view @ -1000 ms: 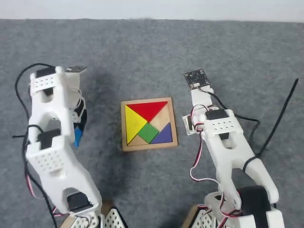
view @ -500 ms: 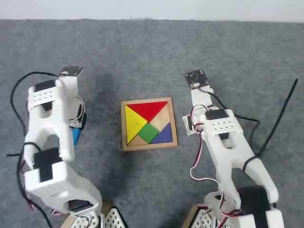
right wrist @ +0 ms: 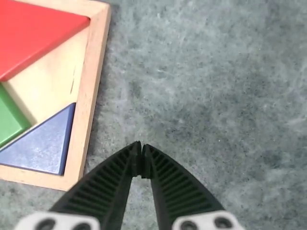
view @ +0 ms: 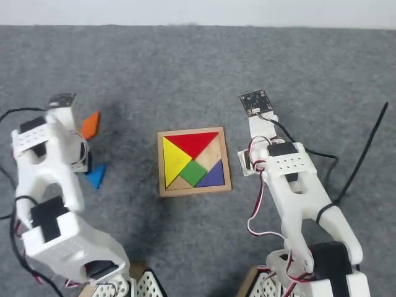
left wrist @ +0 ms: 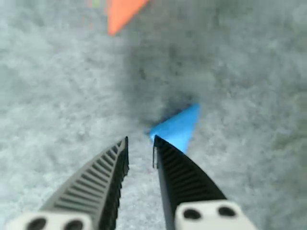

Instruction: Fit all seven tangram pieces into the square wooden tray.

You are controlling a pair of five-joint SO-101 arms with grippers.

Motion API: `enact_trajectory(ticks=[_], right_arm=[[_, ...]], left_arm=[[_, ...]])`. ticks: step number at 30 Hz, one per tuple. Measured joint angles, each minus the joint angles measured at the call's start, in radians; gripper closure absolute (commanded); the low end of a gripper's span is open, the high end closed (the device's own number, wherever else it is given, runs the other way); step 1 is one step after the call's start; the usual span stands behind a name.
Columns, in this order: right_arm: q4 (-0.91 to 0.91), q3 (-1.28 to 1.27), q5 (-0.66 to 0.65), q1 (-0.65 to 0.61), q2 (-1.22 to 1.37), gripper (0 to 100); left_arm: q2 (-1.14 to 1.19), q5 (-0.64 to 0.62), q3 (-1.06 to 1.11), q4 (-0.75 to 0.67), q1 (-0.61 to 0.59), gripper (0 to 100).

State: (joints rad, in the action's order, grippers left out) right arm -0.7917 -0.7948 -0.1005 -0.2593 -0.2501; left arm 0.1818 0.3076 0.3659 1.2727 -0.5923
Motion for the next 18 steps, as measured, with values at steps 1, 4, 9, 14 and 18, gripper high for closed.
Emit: enact_trajectory(ticks=[1, 4, 9, 14, 18], right_arm=[[0.000, 0.000, 0.000, 0.000, 0.000, 99.2], [0.000, 0.000, 0.000, 0.000, 0.000, 99.2], [0.000, 0.000, 0.000, 0.000, 0.000, 99.2], [0.000, 0.000, 0.000, 0.000, 0.000, 99.2], [0.000, 0.000, 0.000, 0.000, 0.000, 99.2]], left_arm=[[0.000, 0.014, 0.011, -0.005, 0.003, 83], [0.000, 0.054, 0.035, -0.009, 0.026, 83], [0.000, 0.063, 0.044, -0.011, 0.046, 82], [0.000, 0.068, 0.044, -0.015, 0.049, 82], [0.015, 0.069, 0.044, -0.041, 0.055, 82]])
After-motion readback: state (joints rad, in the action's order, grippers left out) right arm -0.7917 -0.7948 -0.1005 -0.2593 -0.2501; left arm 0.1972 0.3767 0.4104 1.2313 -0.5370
